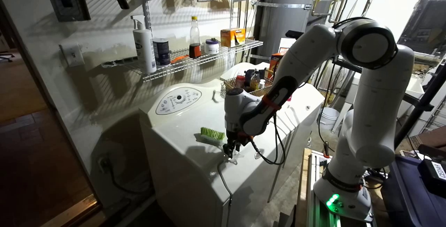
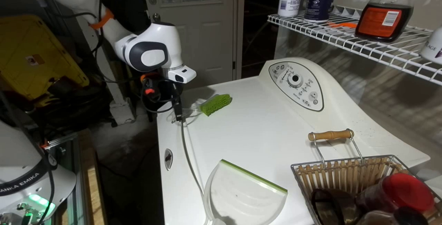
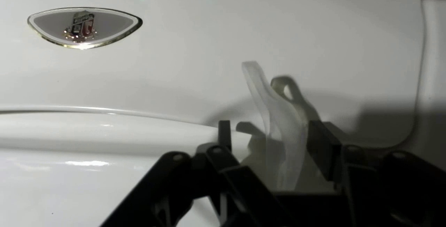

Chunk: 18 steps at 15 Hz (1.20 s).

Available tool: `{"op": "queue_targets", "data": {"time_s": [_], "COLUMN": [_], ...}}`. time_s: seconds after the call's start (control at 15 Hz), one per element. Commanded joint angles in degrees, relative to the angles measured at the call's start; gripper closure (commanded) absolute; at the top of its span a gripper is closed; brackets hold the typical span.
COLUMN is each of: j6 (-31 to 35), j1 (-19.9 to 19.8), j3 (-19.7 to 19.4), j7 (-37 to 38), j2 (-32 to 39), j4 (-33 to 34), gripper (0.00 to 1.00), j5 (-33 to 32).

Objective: Use the brush to sweep the top of the washer

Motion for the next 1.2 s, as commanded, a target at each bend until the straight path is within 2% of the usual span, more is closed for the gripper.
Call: {"op": "queue_targets", "data": {"time_s": [0.0, 0.27, 0.33, 0.47, 0.6, 0.8, 0.87, 1.13], "j6": [1.9, -0.2, -0.8, -1.0, -2.2, -5.8, -7.7, -14.7], "j1": [2.1, 3.0, 2.9, 1.9, 0.1, -3.9, -2.2, -2.8], "j3": [-1.4, -0.7, -0.5, 0.2, 0.8, 3.1, 0.6, -5.6], "j7": [4.8, 4.0, 3.2, -0.4, -7.5, -21.2, -25.6, -42.9], "j2": [0.0, -2.1, -2.9, -4.5, -7.5, -13.4, -15.1, -18.8], "j4": [-0.9, -0.8, -0.8, -1.1, -1.4, -0.9, -0.3, 1.4], "gripper": [0.7, 0.97, 1.0, 0.97, 0.96, 0.96, 0.96, 0.96], "j5": [-4.5, -3.6, -2.9, 0.7, 7.9, 22.5, 27.0, 41.3]}}
